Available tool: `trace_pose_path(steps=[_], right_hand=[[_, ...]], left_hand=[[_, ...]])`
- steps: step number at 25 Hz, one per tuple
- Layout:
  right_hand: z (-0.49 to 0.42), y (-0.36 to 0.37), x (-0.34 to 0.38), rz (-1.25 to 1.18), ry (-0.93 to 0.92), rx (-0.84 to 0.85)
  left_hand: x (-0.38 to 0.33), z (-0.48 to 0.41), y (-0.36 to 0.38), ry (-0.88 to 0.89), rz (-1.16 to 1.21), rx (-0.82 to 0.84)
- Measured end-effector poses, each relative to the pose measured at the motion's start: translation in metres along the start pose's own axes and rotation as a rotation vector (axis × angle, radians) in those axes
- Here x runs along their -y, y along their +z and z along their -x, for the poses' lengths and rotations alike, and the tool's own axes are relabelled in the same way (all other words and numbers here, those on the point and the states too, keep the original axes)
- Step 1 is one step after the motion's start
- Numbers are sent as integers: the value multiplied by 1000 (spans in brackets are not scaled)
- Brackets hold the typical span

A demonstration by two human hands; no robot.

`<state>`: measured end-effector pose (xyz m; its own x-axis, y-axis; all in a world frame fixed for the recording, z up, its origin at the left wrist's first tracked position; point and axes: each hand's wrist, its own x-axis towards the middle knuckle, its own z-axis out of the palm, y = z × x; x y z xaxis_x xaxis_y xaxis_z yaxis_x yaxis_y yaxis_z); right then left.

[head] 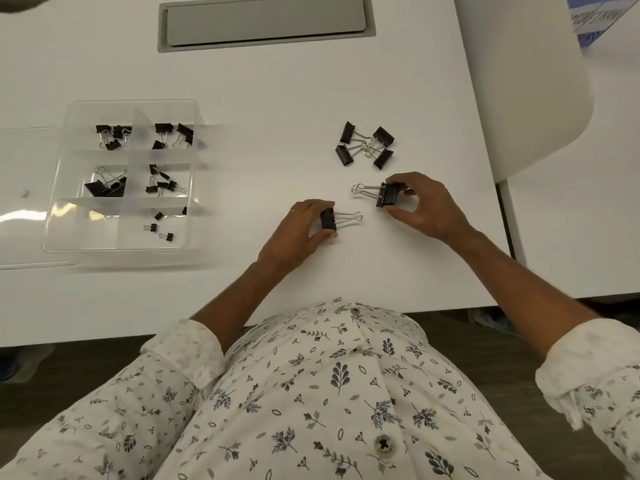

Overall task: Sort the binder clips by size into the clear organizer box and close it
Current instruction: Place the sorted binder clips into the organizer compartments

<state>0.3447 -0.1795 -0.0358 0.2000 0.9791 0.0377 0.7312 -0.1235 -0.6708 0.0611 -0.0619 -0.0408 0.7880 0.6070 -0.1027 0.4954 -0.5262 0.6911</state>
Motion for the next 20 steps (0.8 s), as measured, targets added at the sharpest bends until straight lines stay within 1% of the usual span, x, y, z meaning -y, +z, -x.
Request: trace_pose_path(steps=[3,5,7,9,15,17,18,20], right_hand=[[-1,16,23,-70,16,-31],[-7,27,45,-110,12,-54],[-16,40,69,-148,7,-74],[-31,59,98,-176,-1,-84],[-80,124,192,-241,-8,-134],[-94,147,222,-259,10,-141],[-100,157,236,-261,12,-142],[-111,172,258,-253,16,-136]], left_hand=[[7,11,-20,-50,83,-96],[17,19,-39,-40,147,-194],[29,27,-65,-52,214,-295],[49,36,-101,-68,229,-378],[145,78,-216,-145,91,-533],[184,92,-247,-187,-43,-561],[203,97,-260,-207,-124,-553],[233,103,-276,-220,-247,-483]])
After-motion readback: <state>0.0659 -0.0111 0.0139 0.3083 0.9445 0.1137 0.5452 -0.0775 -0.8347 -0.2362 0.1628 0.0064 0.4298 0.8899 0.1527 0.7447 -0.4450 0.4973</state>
